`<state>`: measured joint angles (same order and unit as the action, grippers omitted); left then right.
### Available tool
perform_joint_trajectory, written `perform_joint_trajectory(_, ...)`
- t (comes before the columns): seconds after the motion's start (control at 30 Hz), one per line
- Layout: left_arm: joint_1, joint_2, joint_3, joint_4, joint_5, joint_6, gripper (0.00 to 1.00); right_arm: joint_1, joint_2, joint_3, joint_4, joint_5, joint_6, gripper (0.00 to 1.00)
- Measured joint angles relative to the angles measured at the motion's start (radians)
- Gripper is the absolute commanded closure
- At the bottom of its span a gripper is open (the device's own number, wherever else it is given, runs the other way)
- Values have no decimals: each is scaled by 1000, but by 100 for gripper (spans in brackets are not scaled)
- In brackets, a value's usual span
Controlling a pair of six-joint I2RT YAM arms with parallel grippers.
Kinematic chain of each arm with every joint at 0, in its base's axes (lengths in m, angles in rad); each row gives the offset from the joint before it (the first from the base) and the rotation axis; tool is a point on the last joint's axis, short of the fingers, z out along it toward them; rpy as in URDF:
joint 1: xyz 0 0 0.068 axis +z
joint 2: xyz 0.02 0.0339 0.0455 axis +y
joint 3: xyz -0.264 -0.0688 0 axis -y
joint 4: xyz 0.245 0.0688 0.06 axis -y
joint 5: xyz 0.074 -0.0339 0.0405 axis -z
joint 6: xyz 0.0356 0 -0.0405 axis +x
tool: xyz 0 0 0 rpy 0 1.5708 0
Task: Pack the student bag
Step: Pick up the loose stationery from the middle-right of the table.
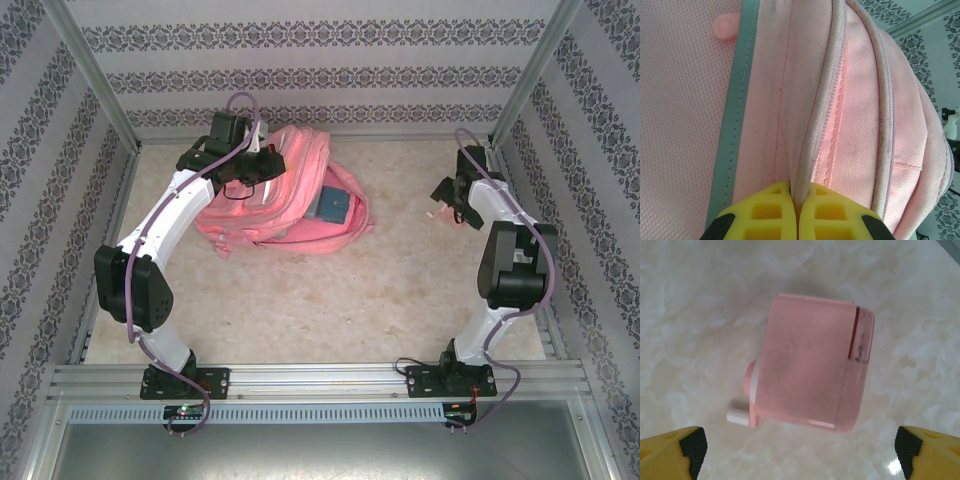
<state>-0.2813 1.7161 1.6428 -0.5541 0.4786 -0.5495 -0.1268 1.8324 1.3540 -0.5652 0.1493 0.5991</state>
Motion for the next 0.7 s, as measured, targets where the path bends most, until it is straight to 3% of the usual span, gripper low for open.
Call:
perform_joint_trajectory(0.37, 0, 2, 9, -14, -1, 5, 94, -82, 174, 143, -30, -65, 50, 3)
perform_joint_trajectory(0.7, 0, 3, 14, -22, 0, 19, 94, -105, 206, 140, -29, -125, 50, 35)
